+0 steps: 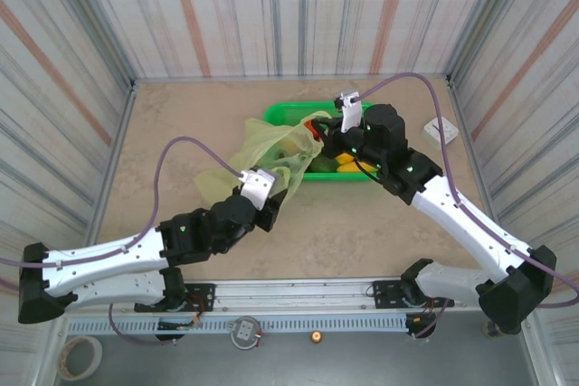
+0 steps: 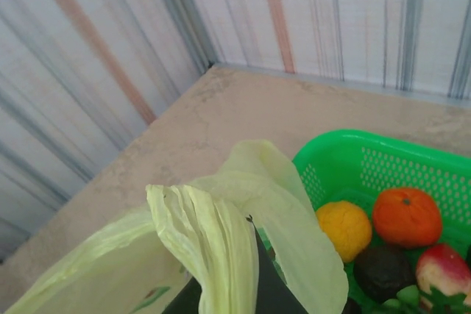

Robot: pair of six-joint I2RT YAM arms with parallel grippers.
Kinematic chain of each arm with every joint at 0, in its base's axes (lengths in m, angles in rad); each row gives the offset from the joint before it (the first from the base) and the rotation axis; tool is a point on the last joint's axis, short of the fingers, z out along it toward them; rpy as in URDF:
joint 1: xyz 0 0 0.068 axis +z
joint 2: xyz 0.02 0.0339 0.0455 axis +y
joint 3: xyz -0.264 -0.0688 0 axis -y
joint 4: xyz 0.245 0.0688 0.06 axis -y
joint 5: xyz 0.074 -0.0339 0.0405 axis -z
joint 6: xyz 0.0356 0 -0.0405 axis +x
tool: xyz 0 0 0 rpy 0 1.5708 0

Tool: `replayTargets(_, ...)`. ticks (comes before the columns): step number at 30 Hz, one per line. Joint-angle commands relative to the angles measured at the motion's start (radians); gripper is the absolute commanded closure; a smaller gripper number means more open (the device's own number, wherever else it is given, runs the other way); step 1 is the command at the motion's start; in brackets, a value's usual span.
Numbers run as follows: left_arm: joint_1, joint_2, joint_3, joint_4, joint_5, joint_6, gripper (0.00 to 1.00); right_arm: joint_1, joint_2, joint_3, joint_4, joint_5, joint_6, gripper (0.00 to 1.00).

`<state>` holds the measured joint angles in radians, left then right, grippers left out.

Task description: Place the fake fruits into the plastic bag and tie a complex knot

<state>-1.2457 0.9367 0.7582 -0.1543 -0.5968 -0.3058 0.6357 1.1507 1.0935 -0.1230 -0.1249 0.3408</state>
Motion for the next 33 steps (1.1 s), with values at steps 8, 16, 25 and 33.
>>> replayTargets(8, 0.085, -0.085, -0.058, -0.029, -0.028, -0.238, 0.32, 0.109, 0.047, 0.034, 0.069, 0.156, 0.293, 1.00)
replayTargets(16, 0.232, -0.171, -0.045, -0.111, -0.034, -0.270, 0.30, 0.181, 0.099, 0.050, 0.129, 0.226, 0.324, 1.00)
replayTargets(25, 0.233, -0.138, 0.044, -0.244, -0.186, -0.397, 0.27, 0.215, 0.111, 0.065, 0.145, 0.262, 0.331, 1.00)
replayTargets(33, 0.249, -0.118, 0.055, -0.108, -0.062, -0.322, 0.18, 0.222, 0.109, 0.053, 0.141, 0.262, 0.319, 1.00)
